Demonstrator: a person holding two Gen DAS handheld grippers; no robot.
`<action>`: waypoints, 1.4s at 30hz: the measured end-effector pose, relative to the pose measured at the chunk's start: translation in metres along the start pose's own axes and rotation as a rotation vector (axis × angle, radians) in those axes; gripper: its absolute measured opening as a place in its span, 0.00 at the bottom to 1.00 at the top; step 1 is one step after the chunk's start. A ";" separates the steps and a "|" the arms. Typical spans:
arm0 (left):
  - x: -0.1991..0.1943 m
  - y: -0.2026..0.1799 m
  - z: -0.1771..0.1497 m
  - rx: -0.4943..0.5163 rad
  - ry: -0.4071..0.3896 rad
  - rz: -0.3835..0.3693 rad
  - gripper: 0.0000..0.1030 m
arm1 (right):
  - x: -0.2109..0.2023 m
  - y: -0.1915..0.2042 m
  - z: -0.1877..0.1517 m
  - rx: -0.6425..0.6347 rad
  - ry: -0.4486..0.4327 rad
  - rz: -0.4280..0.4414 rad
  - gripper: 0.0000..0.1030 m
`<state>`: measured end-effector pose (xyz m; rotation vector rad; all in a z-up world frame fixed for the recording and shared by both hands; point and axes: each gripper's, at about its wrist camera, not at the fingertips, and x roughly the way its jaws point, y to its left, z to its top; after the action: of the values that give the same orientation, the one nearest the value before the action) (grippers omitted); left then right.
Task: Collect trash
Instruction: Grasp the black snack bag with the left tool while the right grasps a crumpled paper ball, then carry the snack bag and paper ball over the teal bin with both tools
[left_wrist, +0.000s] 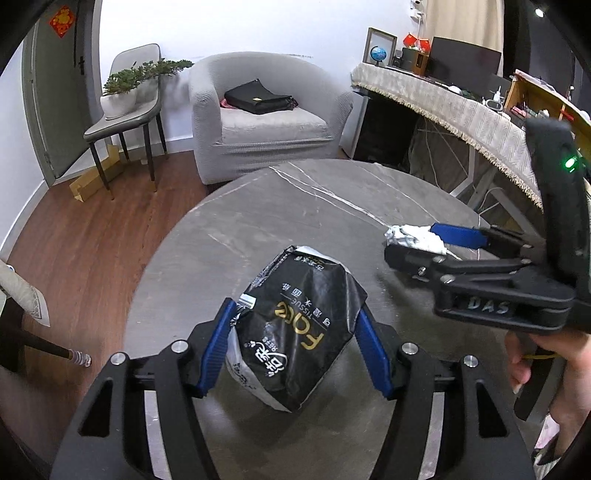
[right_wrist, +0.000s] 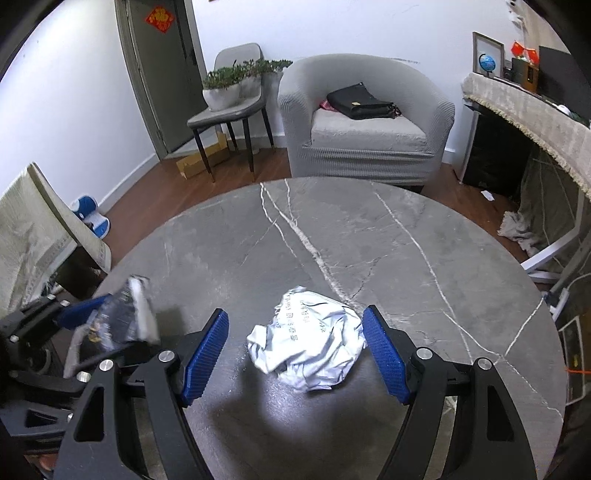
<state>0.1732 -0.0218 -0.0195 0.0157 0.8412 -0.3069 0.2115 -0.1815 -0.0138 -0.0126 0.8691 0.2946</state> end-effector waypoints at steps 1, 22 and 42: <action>-0.002 0.002 0.000 -0.005 -0.003 -0.001 0.64 | 0.002 0.002 0.000 -0.003 0.007 -0.002 0.74; -0.068 0.058 -0.028 -0.097 -0.067 0.067 0.64 | -0.001 0.062 -0.005 -0.080 -0.019 0.002 0.51; -0.091 0.148 -0.097 -0.177 0.012 0.219 0.64 | -0.016 0.162 0.002 -0.160 -0.091 0.175 0.51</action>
<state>0.0861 0.1560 -0.0336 -0.0552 0.8673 -0.0261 0.1612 -0.0295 0.0176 -0.0714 0.7561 0.5241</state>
